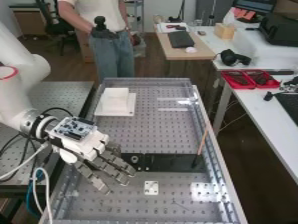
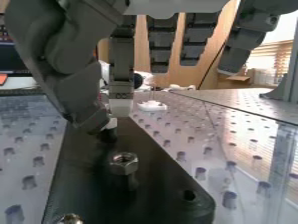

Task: Grab the larger nut and place it in the white container

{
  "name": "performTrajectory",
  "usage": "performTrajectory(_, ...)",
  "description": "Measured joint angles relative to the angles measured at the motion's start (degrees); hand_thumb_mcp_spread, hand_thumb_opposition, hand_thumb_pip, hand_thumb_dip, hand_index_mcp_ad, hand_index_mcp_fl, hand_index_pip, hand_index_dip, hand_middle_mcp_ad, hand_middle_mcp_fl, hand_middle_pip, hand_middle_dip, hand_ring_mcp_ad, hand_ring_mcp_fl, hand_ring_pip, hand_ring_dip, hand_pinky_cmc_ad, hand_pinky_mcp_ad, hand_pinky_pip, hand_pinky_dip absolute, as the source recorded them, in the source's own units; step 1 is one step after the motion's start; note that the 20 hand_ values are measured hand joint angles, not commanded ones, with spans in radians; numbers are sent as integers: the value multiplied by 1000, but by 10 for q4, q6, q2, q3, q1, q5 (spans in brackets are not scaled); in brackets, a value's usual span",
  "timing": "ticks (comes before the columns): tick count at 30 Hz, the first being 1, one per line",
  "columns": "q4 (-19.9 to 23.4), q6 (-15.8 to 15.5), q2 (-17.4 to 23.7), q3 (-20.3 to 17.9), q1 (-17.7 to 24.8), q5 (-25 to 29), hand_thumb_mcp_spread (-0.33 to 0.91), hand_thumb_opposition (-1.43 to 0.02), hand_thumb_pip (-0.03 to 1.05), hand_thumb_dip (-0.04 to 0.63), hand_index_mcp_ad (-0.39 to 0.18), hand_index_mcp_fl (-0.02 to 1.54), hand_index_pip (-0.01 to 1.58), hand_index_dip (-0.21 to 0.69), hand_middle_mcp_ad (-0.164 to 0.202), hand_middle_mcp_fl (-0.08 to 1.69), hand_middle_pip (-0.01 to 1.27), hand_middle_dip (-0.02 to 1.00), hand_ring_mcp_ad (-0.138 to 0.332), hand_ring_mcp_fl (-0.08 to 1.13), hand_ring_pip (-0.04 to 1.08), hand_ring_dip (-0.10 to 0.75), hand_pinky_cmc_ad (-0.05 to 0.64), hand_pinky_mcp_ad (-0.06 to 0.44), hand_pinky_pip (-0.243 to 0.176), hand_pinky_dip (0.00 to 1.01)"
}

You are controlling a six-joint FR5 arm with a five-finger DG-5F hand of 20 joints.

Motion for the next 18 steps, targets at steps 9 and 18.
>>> performTrajectory(9,15,3,-1,-7,7,11,328,-827,801,237,-141,7,1534,187,52,65,133,253,101,24,112,94,267,262,-58,342)
performTrajectory(18,35,-1,-9,-14,12,22,328,-827,801,237,-140,7,1534,183,52,86,133,253,101,24,108,94,267,265,-61,344)
